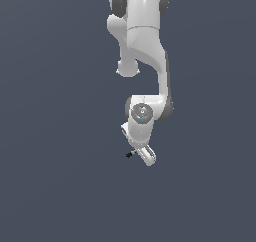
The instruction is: Pick up the object and move it to a goal position.
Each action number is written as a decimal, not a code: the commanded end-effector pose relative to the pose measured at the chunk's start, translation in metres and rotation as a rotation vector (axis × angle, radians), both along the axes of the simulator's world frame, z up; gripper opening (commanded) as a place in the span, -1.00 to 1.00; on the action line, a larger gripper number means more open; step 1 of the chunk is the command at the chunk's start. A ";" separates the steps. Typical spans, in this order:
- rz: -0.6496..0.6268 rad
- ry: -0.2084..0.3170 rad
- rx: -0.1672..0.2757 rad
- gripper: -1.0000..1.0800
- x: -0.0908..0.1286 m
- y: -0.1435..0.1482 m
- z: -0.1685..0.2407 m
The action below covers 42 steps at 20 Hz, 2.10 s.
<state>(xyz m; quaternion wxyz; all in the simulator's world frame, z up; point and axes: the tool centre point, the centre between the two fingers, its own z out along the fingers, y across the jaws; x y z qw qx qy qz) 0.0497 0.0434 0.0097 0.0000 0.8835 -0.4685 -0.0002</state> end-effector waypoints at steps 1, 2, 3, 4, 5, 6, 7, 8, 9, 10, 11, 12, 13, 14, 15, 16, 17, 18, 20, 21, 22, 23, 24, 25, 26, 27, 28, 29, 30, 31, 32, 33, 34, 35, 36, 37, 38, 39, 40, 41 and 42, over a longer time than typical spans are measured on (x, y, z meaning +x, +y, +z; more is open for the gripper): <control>0.000 0.000 0.000 -1.00 0.000 0.000 0.000; 0.000 0.000 0.000 -1.00 0.000 0.000 0.000; 0.000 0.000 0.000 -1.00 0.000 0.000 0.000; 0.000 0.000 0.000 -1.00 0.000 0.000 0.000; 0.000 0.000 0.000 -1.00 0.000 0.000 0.000; 0.000 0.000 0.000 -1.00 0.000 0.000 0.000; 0.000 0.000 0.000 -1.00 0.000 0.000 0.001; 0.000 0.000 0.000 -1.00 -0.001 0.000 0.002; 0.000 0.000 0.000 -1.00 -0.001 0.000 0.004; 0.000 0.000 0.000 -1.00 -0.002 -0.001 0.005; 0.000 0.000 0.000 -1.00 -0.003 -0.001 0.008; 0.000 0.000 0.000 -1.00 -0.004 -0.001 0.011; 0.000 0.000 0.000 -1.00 -0.005 -0.002 0.014; 0.000 0.000 0.000 -1.00 -0.006 -0.002 0.018; 0.000 0.000 0.000 -1.00 -0.008 -0.002 0.022; 0.000 0.000 0.000 -1.00 -0.010 -0.003 0.026; 0.000 0.000 0.000 -1.00 -0.012 -0.003 0.031; 0.000 0.000 0.000 -1.00 -0.014 -0.004 0.037; 0.000 0.000 0.001 -1.00 -0.018 -0.005 0.050; 0.000 0.000 0.001 -1.00 -0.021 -0.006 0.057; 0.000 0.000 0.001 -1.00 -0.023 -0.007 0.064; 0.000 0.000 0.001 -1.00 -0.026 -0.008 0.072; 0.000 0.000 0.001 -1.00 -0.030 -0.009 0.081; 0.000 0.000 0.002 -1.00 -0.033 -0.010 0.090; 0.000 0.000 0.002 -1.00 -0.036 -0.011 0.099; 0.000 0.000 0.002 -1.00 -0.039 -0.012 0.109; 0.000 0.000 0.002 -1.00 -0.043 -0.013 0.118; -0.001 0.000 0.002 -1.00 -0.046 -0.014 0.127; -0.001 0.000 0.002 -1.00 -0.049 -0.015 0.137; -0.001 0.000 0.002 -1.00 -0.053 -0.016 0.147; -0.001 0.000 0.002 -1.00 -0.056 -0.018 0.157; -0.001 0.000 0.002 -1.00 -0.060 -0.019 0.167; -0.001 0.000 0.002 -1.00 -0.063 -0.020 0.177; -0.001 0.000 0.002 -1.00 -0.066 -0.021 0.187; -0.001 0.000 0.002 -1.00 -0.070 -0.022 0.197; -0.001 0.000 0.002 -1.00 -0.073 -0.024 0.208; -0.001 0.000 0.002 -1.00 -0.076 -0.025 0.217; -0.001 0.000 0.002 -1.00 -0.080 -0.026 0.227; -0.001 0.000 0.001 -1.00 -0.082 -0.027 0.236; -0.001 0.000 0.001 -1.00 -0.085 -0.028 0.245; -0.001 0.000 0.001 -1.00 -0.088 -0.029 0.253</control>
